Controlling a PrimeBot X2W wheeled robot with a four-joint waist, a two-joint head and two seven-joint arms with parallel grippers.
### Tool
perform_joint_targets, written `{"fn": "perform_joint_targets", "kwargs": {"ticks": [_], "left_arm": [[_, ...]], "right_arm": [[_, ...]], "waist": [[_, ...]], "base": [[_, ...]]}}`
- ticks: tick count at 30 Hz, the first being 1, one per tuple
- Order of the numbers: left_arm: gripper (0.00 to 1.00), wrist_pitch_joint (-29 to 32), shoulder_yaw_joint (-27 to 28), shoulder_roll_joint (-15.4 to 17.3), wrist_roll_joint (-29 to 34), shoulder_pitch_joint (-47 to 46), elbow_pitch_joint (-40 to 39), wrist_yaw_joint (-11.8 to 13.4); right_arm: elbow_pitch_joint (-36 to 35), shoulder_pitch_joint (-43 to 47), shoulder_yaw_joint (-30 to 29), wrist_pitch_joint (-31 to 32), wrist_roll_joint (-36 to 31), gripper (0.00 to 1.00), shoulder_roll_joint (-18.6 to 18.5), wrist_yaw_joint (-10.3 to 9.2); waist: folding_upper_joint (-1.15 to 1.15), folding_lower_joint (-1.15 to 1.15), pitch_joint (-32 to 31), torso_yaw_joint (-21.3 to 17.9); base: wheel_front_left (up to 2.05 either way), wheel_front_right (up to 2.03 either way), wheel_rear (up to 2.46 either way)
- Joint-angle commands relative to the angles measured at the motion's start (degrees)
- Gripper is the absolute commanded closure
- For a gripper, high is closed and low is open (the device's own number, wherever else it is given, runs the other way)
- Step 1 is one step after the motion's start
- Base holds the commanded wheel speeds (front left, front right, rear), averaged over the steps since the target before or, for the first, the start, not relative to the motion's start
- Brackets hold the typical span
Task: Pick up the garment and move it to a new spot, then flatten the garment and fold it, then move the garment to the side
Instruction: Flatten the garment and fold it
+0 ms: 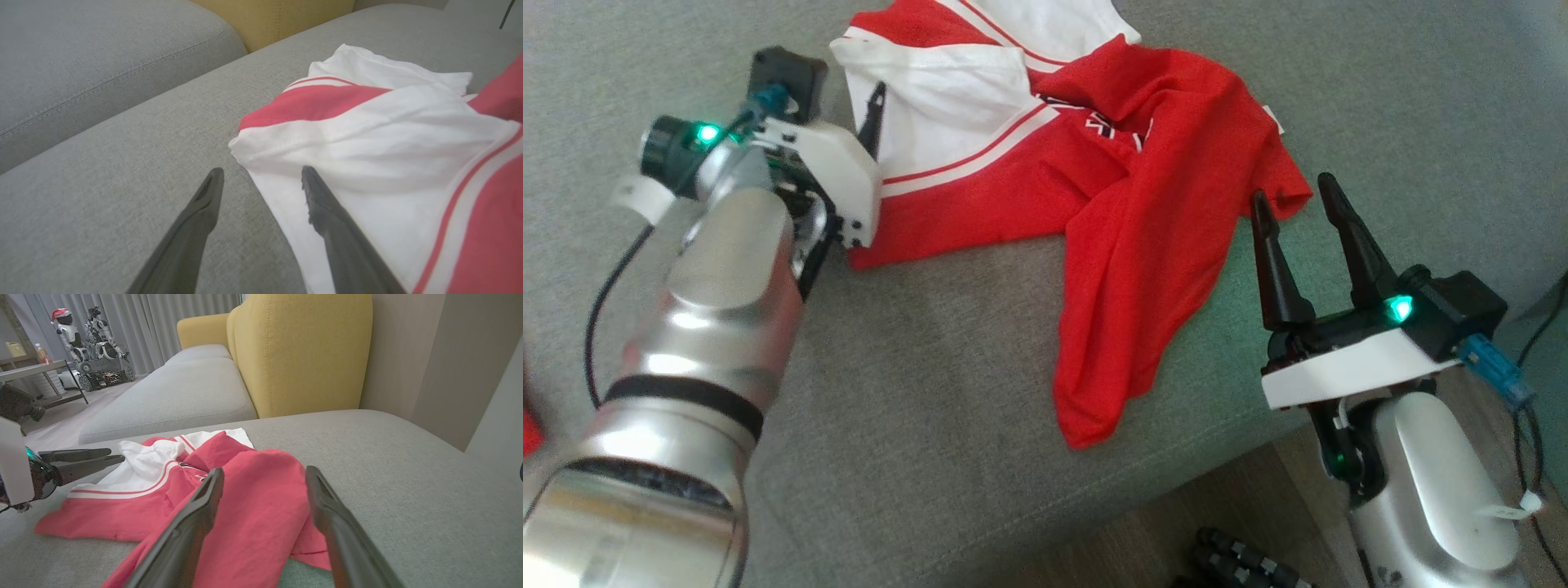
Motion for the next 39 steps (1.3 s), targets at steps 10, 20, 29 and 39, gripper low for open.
{"fn": "perform_joint_targets", "kwargs": {"ticks": [10,20,29,39], "left_arm": [[0.0,-2.8,-0.2,1.3,-0.6,-8.3,4.9,-1.9],[0.0,-3.5,-1.5,0.5,-1.4,-9.9,7.4,-3.0],[1.0,-4.9,-2.4,0.0,-2.4,-10.4,8.0,-3.5],[1.0,-6.2,0.8,2.3,-4.4,-10.3,-2.3,-1.2]], "right_arm": [[0.8,-2.8,2.4,-1.9,-0.1,0.0,0.5,-0.04],[2.1,-3.3,2.8,-2.6,0.8,0.0,0.6,-0.04],[3.1,-3.9,1.7,-3.0,0.7,0.0,0.6,-0.04],[3.6,-3.9,-0.4,-2.3,-0.4,0.0,0.6,-0.04]], "waist": [[0.0,-0.01,1.8,-1.6],[0.0,-0.01,2.6,-2.2],[0.0,-0.01,2.2,-1.1],[0.0,-0.01,-2.3,4.0]], "base": [[0.0,0.0,0.0],[0.0,0.0,0.0],[0.0,0.0,0.0],[0.0,0.0,0.0]]}}
